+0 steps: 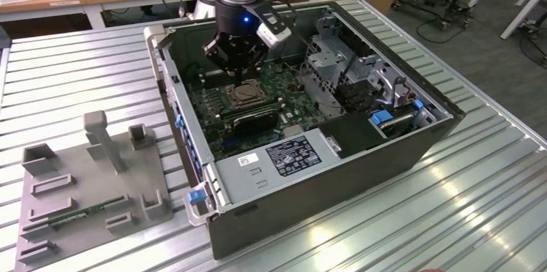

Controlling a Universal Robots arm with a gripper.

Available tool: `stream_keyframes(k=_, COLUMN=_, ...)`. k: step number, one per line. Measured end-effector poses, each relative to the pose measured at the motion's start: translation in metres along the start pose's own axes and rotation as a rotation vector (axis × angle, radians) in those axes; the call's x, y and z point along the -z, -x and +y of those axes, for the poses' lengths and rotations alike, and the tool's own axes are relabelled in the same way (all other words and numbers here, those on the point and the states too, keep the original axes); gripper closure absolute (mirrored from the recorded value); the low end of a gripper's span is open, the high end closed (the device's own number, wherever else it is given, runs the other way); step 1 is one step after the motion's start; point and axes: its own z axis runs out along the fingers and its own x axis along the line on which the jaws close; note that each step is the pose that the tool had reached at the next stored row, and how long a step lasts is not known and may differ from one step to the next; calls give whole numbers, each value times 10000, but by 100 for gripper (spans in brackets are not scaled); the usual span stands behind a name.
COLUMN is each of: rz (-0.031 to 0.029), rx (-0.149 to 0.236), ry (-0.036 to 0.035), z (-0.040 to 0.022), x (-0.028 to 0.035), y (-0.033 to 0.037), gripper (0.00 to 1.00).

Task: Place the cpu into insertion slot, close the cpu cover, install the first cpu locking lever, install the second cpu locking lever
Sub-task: 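Install the second cpu locking lever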

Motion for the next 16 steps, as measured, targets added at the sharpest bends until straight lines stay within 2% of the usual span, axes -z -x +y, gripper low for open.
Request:
stream_keyframes(k=9, rz=1, rx=2, ry=0, z=-4, x=0, y=1, gripper=89)
stream_keyframes(k=16, rz=0, rx=1, ry=1, z=-96, x=-4, y=2, gripper=89)
